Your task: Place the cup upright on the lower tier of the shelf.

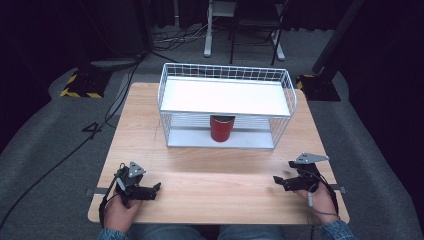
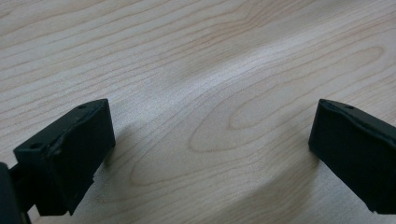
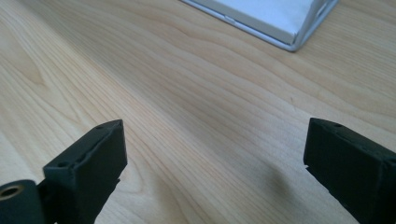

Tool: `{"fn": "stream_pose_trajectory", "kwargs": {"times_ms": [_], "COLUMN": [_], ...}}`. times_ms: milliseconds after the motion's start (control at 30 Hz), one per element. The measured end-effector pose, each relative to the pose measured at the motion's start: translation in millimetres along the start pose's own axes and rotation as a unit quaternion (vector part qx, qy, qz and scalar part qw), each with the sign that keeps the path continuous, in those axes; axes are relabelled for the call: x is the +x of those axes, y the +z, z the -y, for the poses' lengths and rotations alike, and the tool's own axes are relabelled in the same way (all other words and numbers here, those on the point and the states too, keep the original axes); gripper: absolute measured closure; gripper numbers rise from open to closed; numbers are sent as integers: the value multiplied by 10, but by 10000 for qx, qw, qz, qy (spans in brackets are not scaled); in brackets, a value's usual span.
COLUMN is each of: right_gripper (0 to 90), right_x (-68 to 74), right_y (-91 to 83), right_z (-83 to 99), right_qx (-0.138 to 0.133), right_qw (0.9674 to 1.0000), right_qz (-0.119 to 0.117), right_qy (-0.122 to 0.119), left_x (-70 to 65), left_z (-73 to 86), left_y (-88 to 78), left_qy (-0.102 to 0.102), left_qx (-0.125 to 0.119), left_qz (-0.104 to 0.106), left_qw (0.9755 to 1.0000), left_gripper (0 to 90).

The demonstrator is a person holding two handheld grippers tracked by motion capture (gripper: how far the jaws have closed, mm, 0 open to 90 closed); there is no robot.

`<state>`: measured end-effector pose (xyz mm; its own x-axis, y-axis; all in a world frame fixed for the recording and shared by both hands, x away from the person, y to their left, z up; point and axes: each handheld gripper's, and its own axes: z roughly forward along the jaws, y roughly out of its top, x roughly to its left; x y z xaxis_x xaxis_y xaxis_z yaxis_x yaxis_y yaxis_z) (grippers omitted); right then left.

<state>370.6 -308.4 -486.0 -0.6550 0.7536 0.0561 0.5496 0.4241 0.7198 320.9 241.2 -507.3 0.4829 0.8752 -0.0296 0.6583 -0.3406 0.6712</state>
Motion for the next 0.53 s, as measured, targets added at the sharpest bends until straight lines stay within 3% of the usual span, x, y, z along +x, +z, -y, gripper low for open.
{"fn": "stream_pose_trajectory", "kwargs": {"times_ms": [267, 367, 533], "right_gripper": [59, 38, 24], "right_x": [22, 56, 66], "right_y": [108, 140, 154], "right_z": [112, 132, 139], "right_qx": [148, 80, 37], "right_qw": [9998, 9995, 9995], "right_qz": [92, 207, 207], "right_qy": [-87, -244, -237], "left_x": [0, -1, -6], "left_z": [0, 0, -2], "left_y": [0, 0, 1], "left_qy": [2, -3, -23], "left_qx": [3, 0, 5], "left_qz": [0, -1, -29], "left_qw": [10000, 10000, 10000], "left_gripper": [6, 6, 6]}}
